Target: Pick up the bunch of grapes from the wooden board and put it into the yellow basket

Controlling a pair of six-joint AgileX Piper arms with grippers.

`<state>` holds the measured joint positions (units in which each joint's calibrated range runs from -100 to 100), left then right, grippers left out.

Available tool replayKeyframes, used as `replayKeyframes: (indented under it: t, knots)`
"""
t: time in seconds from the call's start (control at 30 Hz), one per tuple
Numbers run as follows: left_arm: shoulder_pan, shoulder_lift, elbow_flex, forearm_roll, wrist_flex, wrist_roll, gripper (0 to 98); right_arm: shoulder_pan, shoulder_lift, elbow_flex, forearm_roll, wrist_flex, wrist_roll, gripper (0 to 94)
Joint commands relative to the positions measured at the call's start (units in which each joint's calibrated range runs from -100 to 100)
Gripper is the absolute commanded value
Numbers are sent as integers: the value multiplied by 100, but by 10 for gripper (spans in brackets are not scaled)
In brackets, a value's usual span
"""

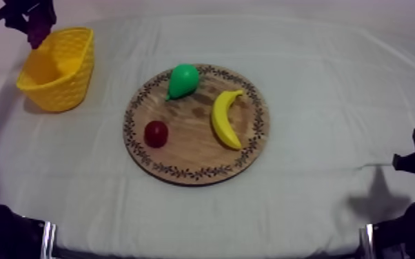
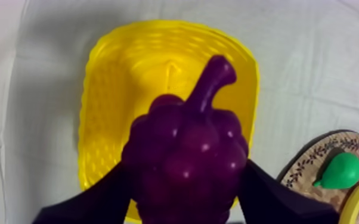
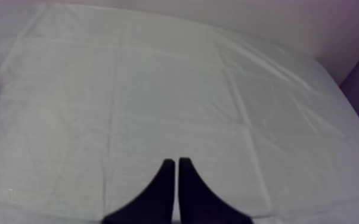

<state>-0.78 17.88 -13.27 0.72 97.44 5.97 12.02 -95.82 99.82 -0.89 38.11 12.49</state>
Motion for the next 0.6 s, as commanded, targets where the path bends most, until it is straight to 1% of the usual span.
replayKeyframes:
  t: [0.0,0.3,0.57]
  knots:
    - [-3,141,-46,-14,3,6,652,0,-2,-5,-1,4,-1,3]
    - [11,868,-234,-39,-104,32,657,0,-2,-5,-1,4,-1,3]
    - [4,1464,-281,-13,-317,36,660,0,-2,-5,-1,4,-1,3]
